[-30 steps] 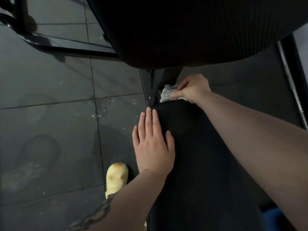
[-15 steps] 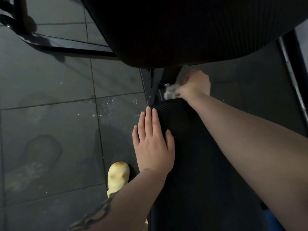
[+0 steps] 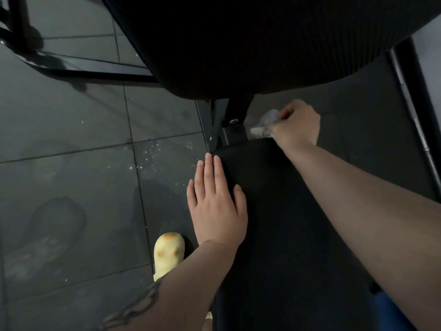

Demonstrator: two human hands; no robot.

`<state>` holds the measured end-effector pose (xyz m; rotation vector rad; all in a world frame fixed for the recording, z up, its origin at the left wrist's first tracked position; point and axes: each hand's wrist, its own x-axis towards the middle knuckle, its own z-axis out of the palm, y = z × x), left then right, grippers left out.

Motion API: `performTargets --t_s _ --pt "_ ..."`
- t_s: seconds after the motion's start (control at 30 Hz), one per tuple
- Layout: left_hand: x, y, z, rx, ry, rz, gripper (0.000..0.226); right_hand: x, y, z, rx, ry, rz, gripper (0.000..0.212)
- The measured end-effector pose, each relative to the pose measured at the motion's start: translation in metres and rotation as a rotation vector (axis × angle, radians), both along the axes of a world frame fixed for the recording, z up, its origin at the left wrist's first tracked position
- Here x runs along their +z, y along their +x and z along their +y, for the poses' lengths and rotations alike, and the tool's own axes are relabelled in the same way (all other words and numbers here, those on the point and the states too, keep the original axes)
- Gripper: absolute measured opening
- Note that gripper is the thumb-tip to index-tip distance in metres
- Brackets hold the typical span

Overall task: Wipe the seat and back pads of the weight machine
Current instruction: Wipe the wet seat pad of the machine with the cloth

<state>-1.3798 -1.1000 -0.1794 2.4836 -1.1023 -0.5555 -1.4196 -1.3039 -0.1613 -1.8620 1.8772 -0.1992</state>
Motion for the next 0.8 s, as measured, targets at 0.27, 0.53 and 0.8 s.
performTargets --t_s 0.27,0.53,0.8 --pt "-0.002 -0.001 0.000 0.012 -0.008 -0.011 0.062 -0.012 0.062 0.038 0.037 0.091 -0.113 0.038" --pt "-0.001 0.000 0.001 -0.006 -0.016 0.010 0.062 -0.005 0.007 -0.007 -0.149 0.169 0.001 0.027" --pt "-0.001 -0.001 -0.001 0.004 -0.017 -0.002 0.062 0.007 0.006 0.040 0.633 0.121 -0.047 0.020"
